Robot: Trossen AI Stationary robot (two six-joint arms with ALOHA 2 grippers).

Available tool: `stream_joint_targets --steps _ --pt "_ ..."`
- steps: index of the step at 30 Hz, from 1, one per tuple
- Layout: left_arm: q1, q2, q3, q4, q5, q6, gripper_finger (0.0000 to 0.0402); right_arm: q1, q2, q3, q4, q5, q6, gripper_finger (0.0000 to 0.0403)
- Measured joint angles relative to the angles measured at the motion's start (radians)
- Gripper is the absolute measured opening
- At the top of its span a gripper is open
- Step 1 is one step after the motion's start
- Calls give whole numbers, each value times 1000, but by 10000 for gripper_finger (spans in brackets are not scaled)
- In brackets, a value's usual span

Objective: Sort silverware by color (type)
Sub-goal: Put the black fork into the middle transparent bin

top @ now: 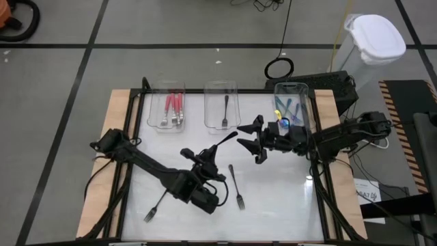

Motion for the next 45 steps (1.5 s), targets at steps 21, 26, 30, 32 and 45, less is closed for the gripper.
stream_joint_targets --steps 21,26,30,32,45 --pt "61 0 -32 53 69 27 8 -83 0 0 -50 -49 53 124" --pt "62 0 -32 52 69 27 8 -88 0 0 -52 -49 52 69" --pt "63 0 -32 51 69 33 8 -88 0 0 -60 -49 51 28" --pt "65 0 -33 50 69 34 8 -88 0 0 -59 -50 53 13" --pt "90 0 -33 81 71 164 8 -102 0 0 -72 -49 82 78"
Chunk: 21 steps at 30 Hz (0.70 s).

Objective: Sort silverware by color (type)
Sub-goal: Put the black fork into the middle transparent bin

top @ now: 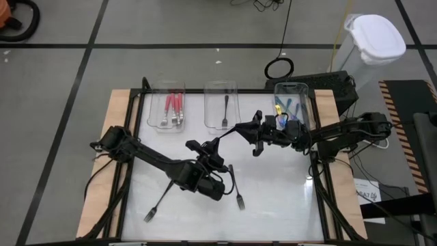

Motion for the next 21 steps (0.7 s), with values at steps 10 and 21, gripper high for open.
stream_joint_targets --steps 10,21 --pt "10 0 0 0 2 -2 9 -2 0 0 0 -2 -29 10" --pt "36 -1 15 20 144 -63 114 -41 1 1 -3 -50 -106 4"
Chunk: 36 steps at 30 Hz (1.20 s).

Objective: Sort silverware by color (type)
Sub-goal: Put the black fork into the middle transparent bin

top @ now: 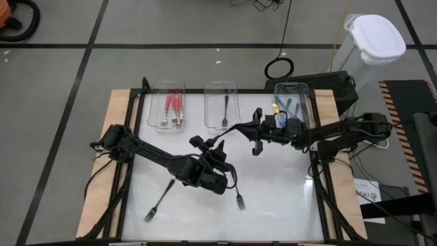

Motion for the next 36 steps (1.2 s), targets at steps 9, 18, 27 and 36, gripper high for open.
stream_joint_targets --steps 9,18,27,36 --pt "-23 -23 6 -14 97 0 205 -142 0 76 -140 -192 9 2" --pt "-85 -84 6 -159 104 -118 208 -239 0 233 -382 -337 -97 1" --pt "-170 -118 -14 -329 103 -311 208 -381 -1 245 -405 -478 -105 1" --pt "-213 -117 -34 -305 178 -196 208 -532 82 278 -403 -698 -51 1"
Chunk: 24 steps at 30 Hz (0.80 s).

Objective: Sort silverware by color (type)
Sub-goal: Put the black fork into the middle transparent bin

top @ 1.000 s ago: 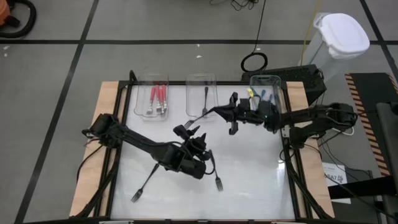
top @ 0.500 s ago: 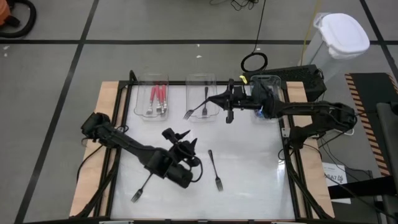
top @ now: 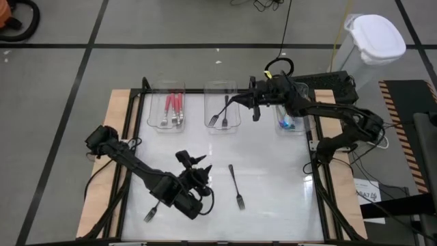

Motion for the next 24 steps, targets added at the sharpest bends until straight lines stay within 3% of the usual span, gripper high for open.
stream_joint_targets --steps 7,11,20,24 --pt "-27 -3 0 102 -6 204 207 -71 165 149 -3 -178 39 1" --pt "13 -5 -33 187 95 235 207 -110 218 218 -26 -247 49 2" --pt "89 -5 -301 950 378 567 207 -168 225 244 -107 -339 -10 2" --pt "126 -7 -409 1094 422 586 207 -188 226 244 -180 -377 -63 2"
